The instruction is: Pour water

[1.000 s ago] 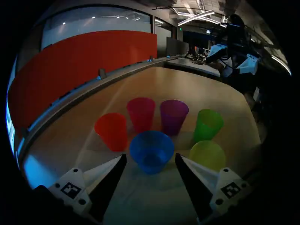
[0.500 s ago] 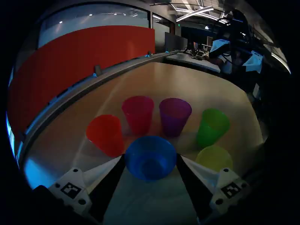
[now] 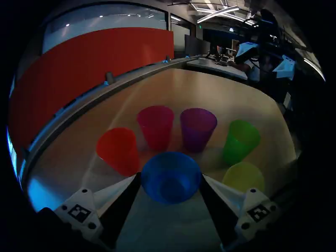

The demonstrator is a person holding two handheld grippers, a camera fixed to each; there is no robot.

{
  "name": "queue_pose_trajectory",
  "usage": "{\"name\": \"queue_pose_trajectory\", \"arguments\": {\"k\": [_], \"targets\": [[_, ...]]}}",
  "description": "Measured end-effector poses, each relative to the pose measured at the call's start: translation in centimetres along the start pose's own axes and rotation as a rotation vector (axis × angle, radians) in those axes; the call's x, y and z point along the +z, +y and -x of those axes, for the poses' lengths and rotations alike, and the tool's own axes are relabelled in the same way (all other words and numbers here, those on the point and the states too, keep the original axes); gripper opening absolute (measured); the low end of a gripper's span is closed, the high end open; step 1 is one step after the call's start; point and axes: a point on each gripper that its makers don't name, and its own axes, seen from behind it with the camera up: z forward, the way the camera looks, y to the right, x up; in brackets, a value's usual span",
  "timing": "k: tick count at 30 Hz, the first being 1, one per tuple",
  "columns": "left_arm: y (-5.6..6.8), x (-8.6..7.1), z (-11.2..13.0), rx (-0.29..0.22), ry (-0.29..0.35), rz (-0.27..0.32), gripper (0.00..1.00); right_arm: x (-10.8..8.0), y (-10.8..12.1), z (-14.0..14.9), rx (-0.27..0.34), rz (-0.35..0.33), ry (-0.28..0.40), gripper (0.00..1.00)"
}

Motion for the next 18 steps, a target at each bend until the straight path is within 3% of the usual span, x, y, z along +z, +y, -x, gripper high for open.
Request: {"name": "queue_pose_trajectory", "arguments": {"k": [6,18], "targets": [[0.23,0.22,0.19,-0.005,-0.005,0.009,0.89,-0.03,-0.16,-0.03,-0.002,0.000,-0.001,0.99],[0.35,0.17,0.06,0.002,0.008,-0.008,0.87,-0.10,-0.12,0.23,0.006,0.000,-0.003,0.99]]}}
